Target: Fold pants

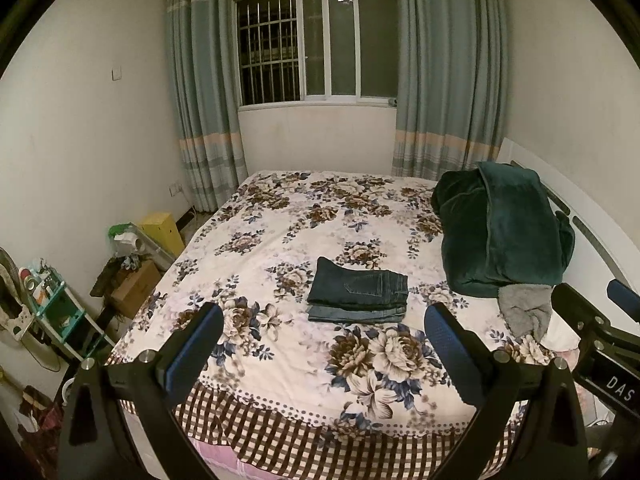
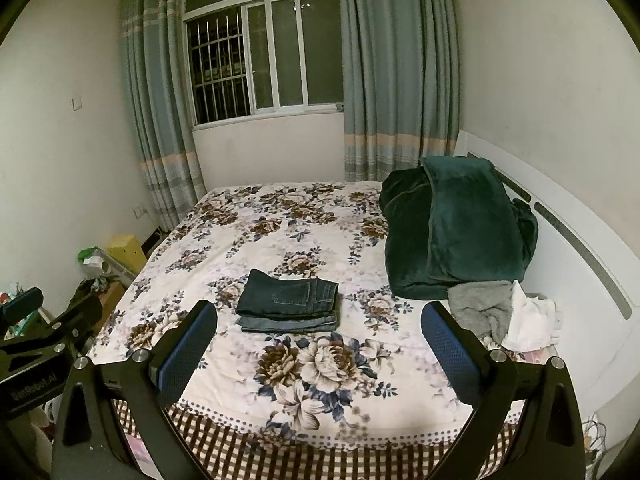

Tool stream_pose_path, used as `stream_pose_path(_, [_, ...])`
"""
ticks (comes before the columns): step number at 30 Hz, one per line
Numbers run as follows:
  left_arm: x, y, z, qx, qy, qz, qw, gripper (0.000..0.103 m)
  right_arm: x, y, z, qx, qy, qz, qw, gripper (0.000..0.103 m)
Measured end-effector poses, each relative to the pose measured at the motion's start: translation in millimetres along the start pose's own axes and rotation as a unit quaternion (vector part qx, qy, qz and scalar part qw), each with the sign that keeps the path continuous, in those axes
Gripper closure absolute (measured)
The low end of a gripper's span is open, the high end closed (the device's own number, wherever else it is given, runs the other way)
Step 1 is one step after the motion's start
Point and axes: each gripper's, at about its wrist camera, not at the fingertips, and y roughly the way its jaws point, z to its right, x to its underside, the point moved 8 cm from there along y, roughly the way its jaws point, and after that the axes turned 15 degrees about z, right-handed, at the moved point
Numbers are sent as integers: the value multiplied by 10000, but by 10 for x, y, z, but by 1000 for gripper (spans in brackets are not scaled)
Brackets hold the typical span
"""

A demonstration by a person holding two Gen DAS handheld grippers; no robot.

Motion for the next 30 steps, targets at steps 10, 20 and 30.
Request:
stream_pose_path(10, [6, -14, -2, 4, -10, 6, 10000, 0, 22, -15, 1, 16, 1, 12, 10000, 0])
stream_pose_path(20, [-67, -36, -43, -13, 18, 33, 10000, 0, 4, -34, -16, 37, -13, 27, 10000, 0])
stream_pose_path(30, [-160, -40, -128, -55, 56, 157, 9998, 0, 4, -57, -38, 38, 9, 42, 10000, 0])
